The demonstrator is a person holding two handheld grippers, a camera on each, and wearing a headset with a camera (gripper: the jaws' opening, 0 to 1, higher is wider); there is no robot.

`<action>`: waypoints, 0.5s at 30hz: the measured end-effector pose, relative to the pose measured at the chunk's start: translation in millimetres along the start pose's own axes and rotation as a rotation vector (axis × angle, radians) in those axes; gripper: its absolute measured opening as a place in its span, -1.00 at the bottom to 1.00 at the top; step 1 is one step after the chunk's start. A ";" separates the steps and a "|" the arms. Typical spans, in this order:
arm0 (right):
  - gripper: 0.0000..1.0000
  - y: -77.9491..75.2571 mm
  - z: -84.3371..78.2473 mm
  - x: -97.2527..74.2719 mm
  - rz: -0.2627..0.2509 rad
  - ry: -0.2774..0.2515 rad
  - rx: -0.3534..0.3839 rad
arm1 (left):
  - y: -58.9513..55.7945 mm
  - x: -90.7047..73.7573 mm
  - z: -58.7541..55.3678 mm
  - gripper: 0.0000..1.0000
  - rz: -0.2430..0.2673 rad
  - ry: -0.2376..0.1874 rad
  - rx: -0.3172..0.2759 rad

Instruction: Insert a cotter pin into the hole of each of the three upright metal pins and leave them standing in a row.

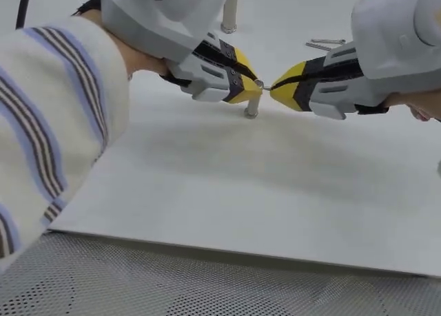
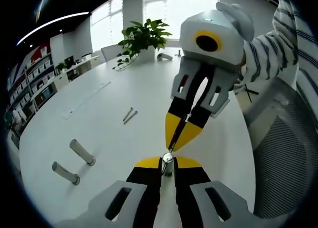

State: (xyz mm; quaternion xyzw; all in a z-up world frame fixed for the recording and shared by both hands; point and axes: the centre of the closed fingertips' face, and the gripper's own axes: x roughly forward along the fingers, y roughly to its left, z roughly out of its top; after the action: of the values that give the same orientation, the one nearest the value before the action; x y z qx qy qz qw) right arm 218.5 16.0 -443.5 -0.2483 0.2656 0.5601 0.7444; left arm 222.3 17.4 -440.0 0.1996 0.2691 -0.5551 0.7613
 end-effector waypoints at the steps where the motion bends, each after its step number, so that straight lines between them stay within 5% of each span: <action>1: -1.00 -0.1 0.8 0.4 0.001 -0.002 0.004 | -0.1 0.0 -0.1 -0.89 -0.001 0.000 0.000; 15: -1.00 6.2 -0.3 0.4 0.011 -0.004 0.000 | -1.9 2.9 1.0 -0.89 0.001 -0.001 0.001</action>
State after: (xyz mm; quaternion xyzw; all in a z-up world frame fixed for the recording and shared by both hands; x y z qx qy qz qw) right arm 212.6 17.6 -444.4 -0.2457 0.2657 0.5645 0.7419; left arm 221.4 14.0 -441.0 0.1998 0.2684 -0.5548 0.7617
